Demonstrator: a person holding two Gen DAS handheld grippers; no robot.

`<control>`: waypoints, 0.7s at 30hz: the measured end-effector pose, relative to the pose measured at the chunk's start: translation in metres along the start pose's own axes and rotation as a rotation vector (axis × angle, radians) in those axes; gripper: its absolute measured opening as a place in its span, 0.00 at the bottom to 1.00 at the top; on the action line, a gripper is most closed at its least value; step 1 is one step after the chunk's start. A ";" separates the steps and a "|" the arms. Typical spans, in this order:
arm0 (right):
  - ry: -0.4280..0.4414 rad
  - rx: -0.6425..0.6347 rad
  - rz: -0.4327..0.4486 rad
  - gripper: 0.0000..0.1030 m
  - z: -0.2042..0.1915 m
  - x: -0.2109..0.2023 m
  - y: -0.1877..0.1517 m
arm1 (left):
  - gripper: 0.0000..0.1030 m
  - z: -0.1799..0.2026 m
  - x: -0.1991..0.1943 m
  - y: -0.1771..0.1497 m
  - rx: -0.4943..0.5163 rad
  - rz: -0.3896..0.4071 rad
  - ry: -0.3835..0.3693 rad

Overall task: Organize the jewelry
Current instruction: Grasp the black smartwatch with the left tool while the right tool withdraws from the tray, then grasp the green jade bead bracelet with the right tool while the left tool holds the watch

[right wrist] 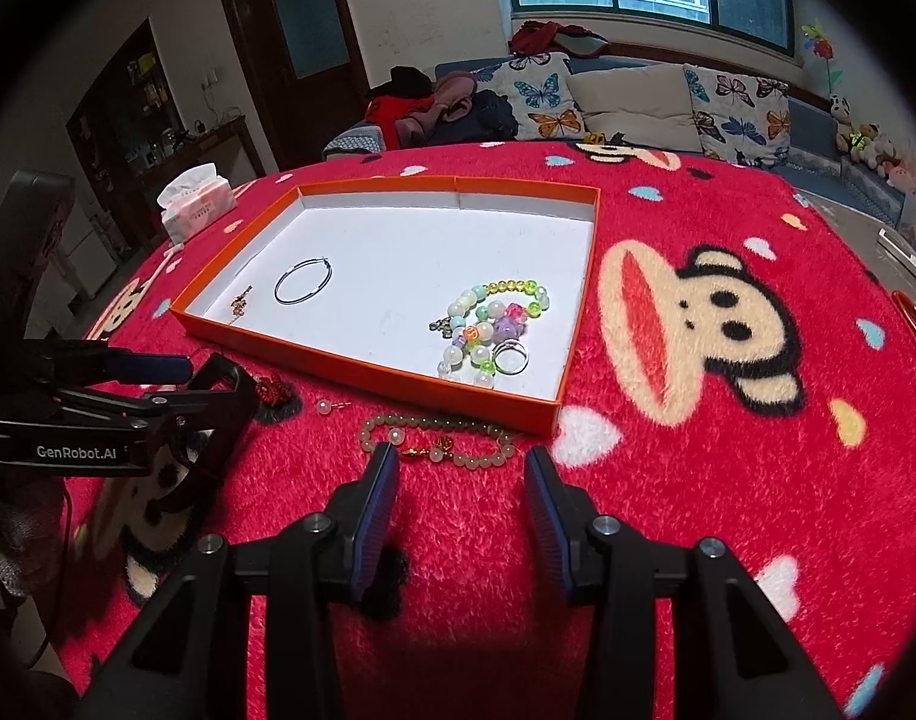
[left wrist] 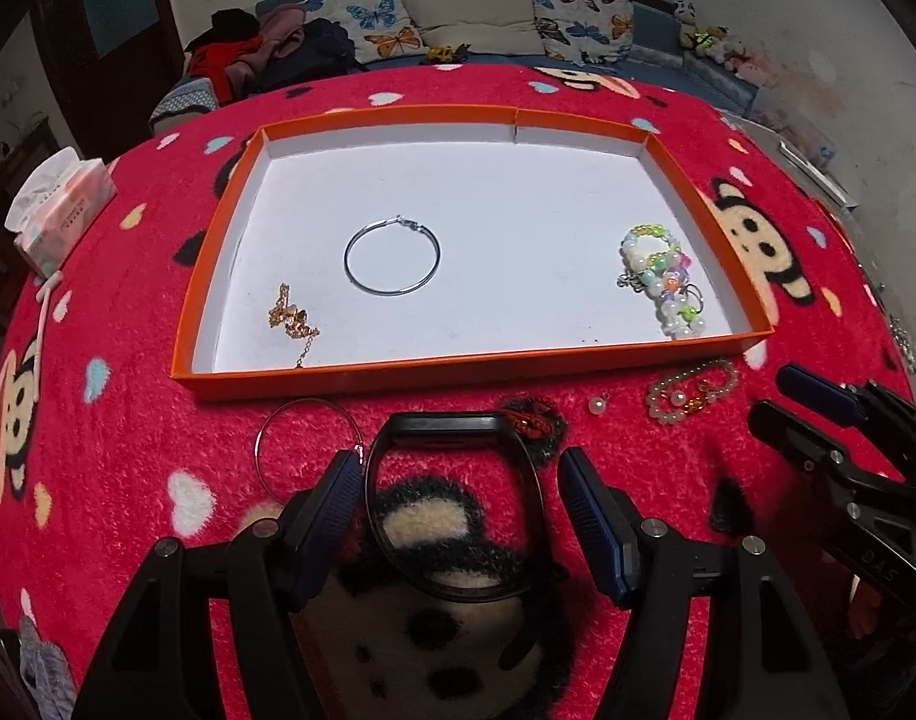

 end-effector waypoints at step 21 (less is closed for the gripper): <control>-0.004 -0.008 -0.056 0.46 0.001 0.013 0.000 | 0.60 -0.003 0.002 -0.006 0.007 0.043 0.003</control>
Point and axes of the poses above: each gripper's, at about its wrist camera, not at the fingertips, and x roughly the way its jaws point, z to its right, y to its top, the point moved 2 cm from there along x, roughly the way its jaws point, and after that the axes turned 4 degrees about z, right-handed, at the moved point
